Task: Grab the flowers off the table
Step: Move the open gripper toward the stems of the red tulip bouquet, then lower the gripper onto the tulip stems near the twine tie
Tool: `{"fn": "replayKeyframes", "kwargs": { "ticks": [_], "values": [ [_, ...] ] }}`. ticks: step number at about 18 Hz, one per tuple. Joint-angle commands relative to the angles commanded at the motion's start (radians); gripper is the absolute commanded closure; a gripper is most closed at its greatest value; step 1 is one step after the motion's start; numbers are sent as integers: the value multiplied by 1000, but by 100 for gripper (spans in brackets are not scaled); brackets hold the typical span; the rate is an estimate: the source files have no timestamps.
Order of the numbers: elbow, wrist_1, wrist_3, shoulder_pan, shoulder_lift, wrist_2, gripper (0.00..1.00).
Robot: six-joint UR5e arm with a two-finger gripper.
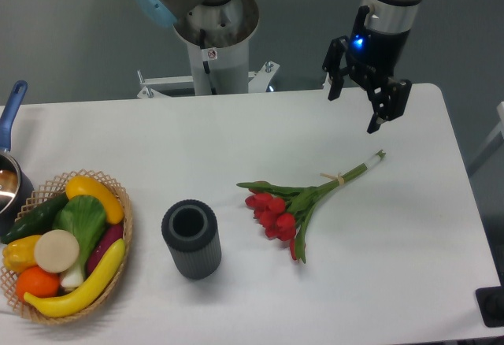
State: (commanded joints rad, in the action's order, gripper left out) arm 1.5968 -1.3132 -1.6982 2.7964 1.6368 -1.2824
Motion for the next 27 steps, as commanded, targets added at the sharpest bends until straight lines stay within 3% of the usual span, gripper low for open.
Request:
{"fn": "replayKeyframes", "kwargs": {
  "ticks": [5, 16, 21, 27],
  "values": [
    [80, 120, 103, -8, -28, -15, 0],
    [138, 129, 114, -14, 3, -32, 0],
    [164, 213, 111, -21, 61, -64, 0],
    [178, 221, 111, -83, 153, -161, 0]
  ]
}}
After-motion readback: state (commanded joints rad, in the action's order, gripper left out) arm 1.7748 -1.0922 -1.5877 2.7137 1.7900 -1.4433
